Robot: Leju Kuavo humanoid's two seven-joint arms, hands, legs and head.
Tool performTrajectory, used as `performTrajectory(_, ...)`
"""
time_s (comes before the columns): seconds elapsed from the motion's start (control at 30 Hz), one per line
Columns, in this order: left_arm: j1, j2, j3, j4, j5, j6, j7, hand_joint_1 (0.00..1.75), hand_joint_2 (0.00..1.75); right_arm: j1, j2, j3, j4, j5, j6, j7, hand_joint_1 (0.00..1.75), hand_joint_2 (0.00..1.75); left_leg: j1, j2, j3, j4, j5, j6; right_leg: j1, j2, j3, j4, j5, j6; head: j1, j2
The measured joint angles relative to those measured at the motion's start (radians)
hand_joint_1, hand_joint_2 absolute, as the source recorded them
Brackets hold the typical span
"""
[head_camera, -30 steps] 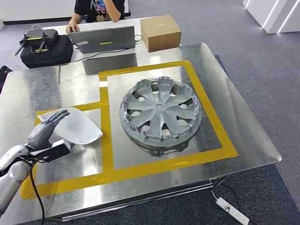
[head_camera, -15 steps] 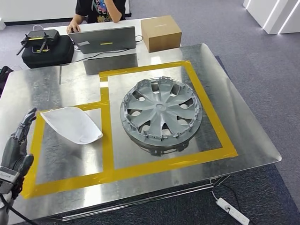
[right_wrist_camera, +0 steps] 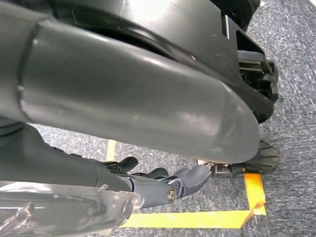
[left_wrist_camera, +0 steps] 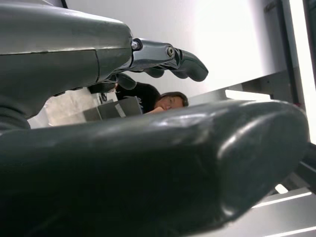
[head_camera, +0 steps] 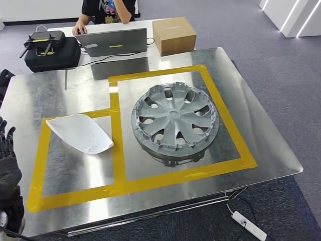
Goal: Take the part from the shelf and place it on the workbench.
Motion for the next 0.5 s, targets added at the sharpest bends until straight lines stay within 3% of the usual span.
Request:
performTrajectory(0.1, 0.000, -0.015, 0.005, -0.001, 0.000, -0.002, 0.000, 0.00, 0.00, 0.000, 0.000, -0.002, 0.000, 0.001, 0.000, 0.000, 0.00, 0.00, 0.007, 0.004, -0.005, -0.005, 0.008, 0.001, -0.007, -0.003, -0.064, 0.176, -0.100, 0.015, 0.005, 0.000)
performTrajectory(0.13, 0.001, -0.018, 0.007, -0.001, 0.000, -0.002, 0.000, 0.00, 0.00, 0.000, 0.000, -0.003, 0.000, 0.001, 0.000, 0.000, 0.00, 0.00, 0.009, 0.005, -0.007, -0.005, 0.010, -0.001, -0.009, -0.004, -0.075, 0.216, -0.113, 0.019, 0.005, 0.000)
performTrajectory(0.17, 0.000, -0.021, 0.008, -0.001, 0.000, -0.003, 0.000, 0.00, 0.00, 0.000, 0.000, -0.004, 0.000, 0.001, 0.000, 0.000, 0.00, 0.00, 0.011, 0.005, -0.009, -0.005, 0.013, -0.004, -0.012, -0.004, -0.069, 0.221, -0.108, 0.023, 0.005, 0.000)
performTrajectory(0.2, 0.000, -0.023, 0.009, 0.000, 0.000, -0.005, 0.000, 0.00, 0.00, -0.001, 0.000, -0.005, 0.000, 0.001, 0.000, 0.000, 0.00, 0.00, 0.015, 0.005, -0.011, -0.004, 0.015, -0.008, -0.015, -0.005, -0.043, 0.185, -0.084, 0.028, 0.005, 0.000)
performTrajectory(0.27, 0.000, -0.026, 0.012, -0.001, -0.001, -0.007, 0.000, 0.00, 0.00, -0.003, 0.001, -0.007, 0.000, 0.001, 0.000, -0.002, 0.00, 0.00, 0.021, 0.005, -0.014, -0.002, 0.019, -0.020, -0.021, -0.005, 0.044, 0.043, -0.032, 0.039, 0.005, 0.000)
performTrajectory(0.3, 0.000, -0.027, 0.014, -0.002, -0.002, -0.008, 0.000, 0.00, 0.00, -0.005, 0.002, -0.008, 0.000, 0.001, 0.000, -0.003, 0.00, 0.00, 0.023, 0.004, -0.017, 0.000, 0.022, -0.028, -0.021, -0.001, 0.078, -0.013, -0.017, 0.038, 0.006, 0.000)
performTrajectory(0.37, 0.000, -0.028, 0.017, -0.003, -0.004, -0.011, 0.001, 0.00, 0.00, -0.008, 0.005, -0.009, 0.000, 0.001, 0.000, -0.006, 0.00, 0.00, 0.022, 0.002, -0.023, 0.002, 0.031, -0.044, -0.017, 0.004, 0.098, -0.054, -0.016, 0.025, 0.007, 0.000)
performTrajectory(0.43, 0.000, -0.028, 0.019, -0.004, -0.005, -0.012, 0.002, 0.00, 0.00, -0.007, 0.005, -0.009, 0.000, 0.002, 0.000, -0.009, 0.00, 0.00, 0.024, 0.001, -0.028, 0.002, 0.040, -0.057, -0.015, 0.004, 0.085, -0.052, -0.007, 0.003, 0.006, 0.000)
performTrajectory(0.5, 0.000, -0.028, 0.022, -0.004, -0.005, -0.012, 0.002, 0.00, 0.00, -0.007, 0.005, -0.010, 0.000, 0.002, 0.001, -0.010, 0.00, 0.00, 0.026, 0.003, -0.047, 0.033, 0.006, -0.063, -0.014, 0.002, 0.072, -0.056, 0.007, -0.021, 0.001, 0.000)
